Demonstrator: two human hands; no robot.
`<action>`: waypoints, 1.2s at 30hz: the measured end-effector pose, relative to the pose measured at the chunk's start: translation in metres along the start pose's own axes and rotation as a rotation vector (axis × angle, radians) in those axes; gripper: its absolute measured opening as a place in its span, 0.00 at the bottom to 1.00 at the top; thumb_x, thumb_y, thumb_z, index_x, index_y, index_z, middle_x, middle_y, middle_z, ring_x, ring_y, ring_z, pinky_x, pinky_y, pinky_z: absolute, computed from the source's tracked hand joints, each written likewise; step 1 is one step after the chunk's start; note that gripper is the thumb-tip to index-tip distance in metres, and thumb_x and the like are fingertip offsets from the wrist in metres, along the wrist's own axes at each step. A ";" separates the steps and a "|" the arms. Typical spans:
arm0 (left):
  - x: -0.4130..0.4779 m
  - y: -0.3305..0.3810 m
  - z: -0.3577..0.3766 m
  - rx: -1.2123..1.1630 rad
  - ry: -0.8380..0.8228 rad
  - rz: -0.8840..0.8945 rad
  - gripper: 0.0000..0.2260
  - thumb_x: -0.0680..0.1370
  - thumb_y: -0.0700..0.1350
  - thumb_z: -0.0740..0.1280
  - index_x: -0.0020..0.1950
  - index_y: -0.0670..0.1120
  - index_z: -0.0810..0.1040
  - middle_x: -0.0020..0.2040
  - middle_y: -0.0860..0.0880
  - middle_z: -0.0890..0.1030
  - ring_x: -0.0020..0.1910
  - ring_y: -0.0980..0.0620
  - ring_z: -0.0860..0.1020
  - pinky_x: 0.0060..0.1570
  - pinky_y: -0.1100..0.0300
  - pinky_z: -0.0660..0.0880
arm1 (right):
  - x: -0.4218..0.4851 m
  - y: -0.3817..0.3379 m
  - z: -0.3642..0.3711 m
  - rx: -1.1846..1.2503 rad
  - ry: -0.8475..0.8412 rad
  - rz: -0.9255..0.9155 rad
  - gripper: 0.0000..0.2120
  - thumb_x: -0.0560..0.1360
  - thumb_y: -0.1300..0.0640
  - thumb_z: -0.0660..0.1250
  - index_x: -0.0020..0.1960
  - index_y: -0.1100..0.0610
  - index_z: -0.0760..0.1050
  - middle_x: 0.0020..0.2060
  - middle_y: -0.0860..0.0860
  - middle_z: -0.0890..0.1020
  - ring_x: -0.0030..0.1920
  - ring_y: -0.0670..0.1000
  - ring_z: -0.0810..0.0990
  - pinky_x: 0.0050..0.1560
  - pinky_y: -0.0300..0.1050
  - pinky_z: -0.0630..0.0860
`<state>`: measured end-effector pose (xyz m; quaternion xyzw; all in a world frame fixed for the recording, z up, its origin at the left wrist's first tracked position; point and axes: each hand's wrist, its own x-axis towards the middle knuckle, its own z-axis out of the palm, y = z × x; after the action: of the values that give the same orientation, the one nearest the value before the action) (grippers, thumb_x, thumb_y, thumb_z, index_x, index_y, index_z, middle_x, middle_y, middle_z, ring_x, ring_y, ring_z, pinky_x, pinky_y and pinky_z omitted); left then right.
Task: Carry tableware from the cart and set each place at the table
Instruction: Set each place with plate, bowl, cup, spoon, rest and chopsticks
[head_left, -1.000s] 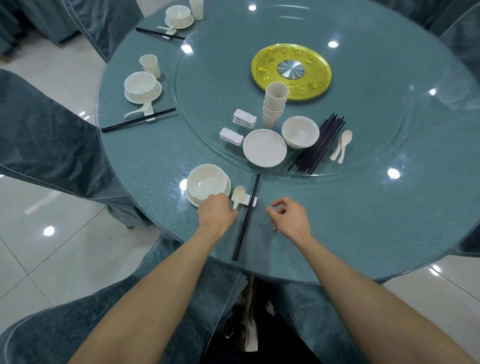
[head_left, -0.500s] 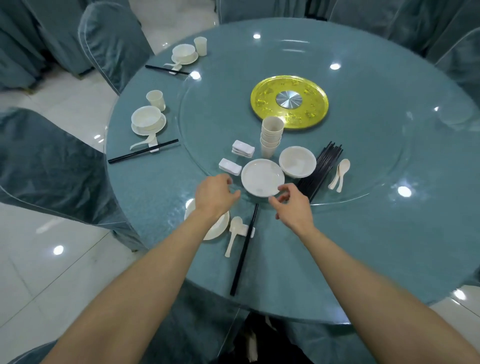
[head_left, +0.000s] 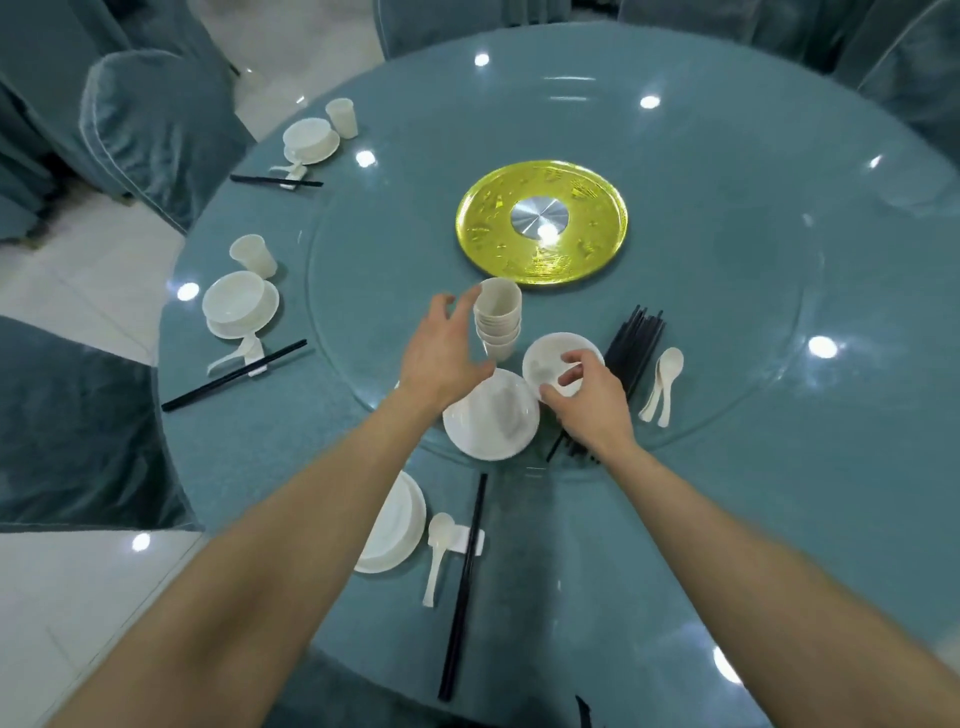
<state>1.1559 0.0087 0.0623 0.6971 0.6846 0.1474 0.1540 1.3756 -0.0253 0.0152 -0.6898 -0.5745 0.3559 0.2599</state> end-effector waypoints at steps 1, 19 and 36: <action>0.008 0.003 0.002 0.001 -0.002 0.022 0.46 0.69 0.57 0.78 0.82 0.61 0.58 0.74 0.48 0.66 0.65 0.43 0.76 0.52 0.45 0.81 | 0.003 0.001 -0.001 0.003 0.003 0.007 0.26 0.74 0.47 0.75 0.69 0.50 0.74 0.51 0.45 0.81 0.50 0.50 0.81 0.50 0.48 0.76; 0.084 -0.006 0.020 -0.190 -0.027 0.030 0.38 0.66 0.49 0.82 0.73 0.55 0.72 0.60 0.50 0.75 0.58 0.46 0.77 0.56 0.55 0.73 | 0.050 -0.012 0.020 -0.048 0.023 -0.123 0.32 0.73 0.46 0.77 0.73 0.52 0.71 0.58 0.46 0.78 0.54 0.50 0.80 0.60 0.51 0.76; 0.061 -0.010 -0.029 -0.566 -0.006 -0.055 0.31 0.64 0.53 0.86 0.63 0.57 0.78 0.54 0.60 0.83 0.51 0.58 0.82 0.49 0.64 0.79 | 0.062 -0.052 0.026 -0.141 0.011 -0.363 0.34 0.68 0.44 0.81 0.70 0.47 0.74 0.60 0.47 0.83 0.58 0.53 0.80 0.62 0.56 0.76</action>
<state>1.1356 0.0705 0.0844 0.6079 0.6346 0.3262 0.3484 1.3293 0.0448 0.0274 -0.5933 -0.7116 0.2580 0.2741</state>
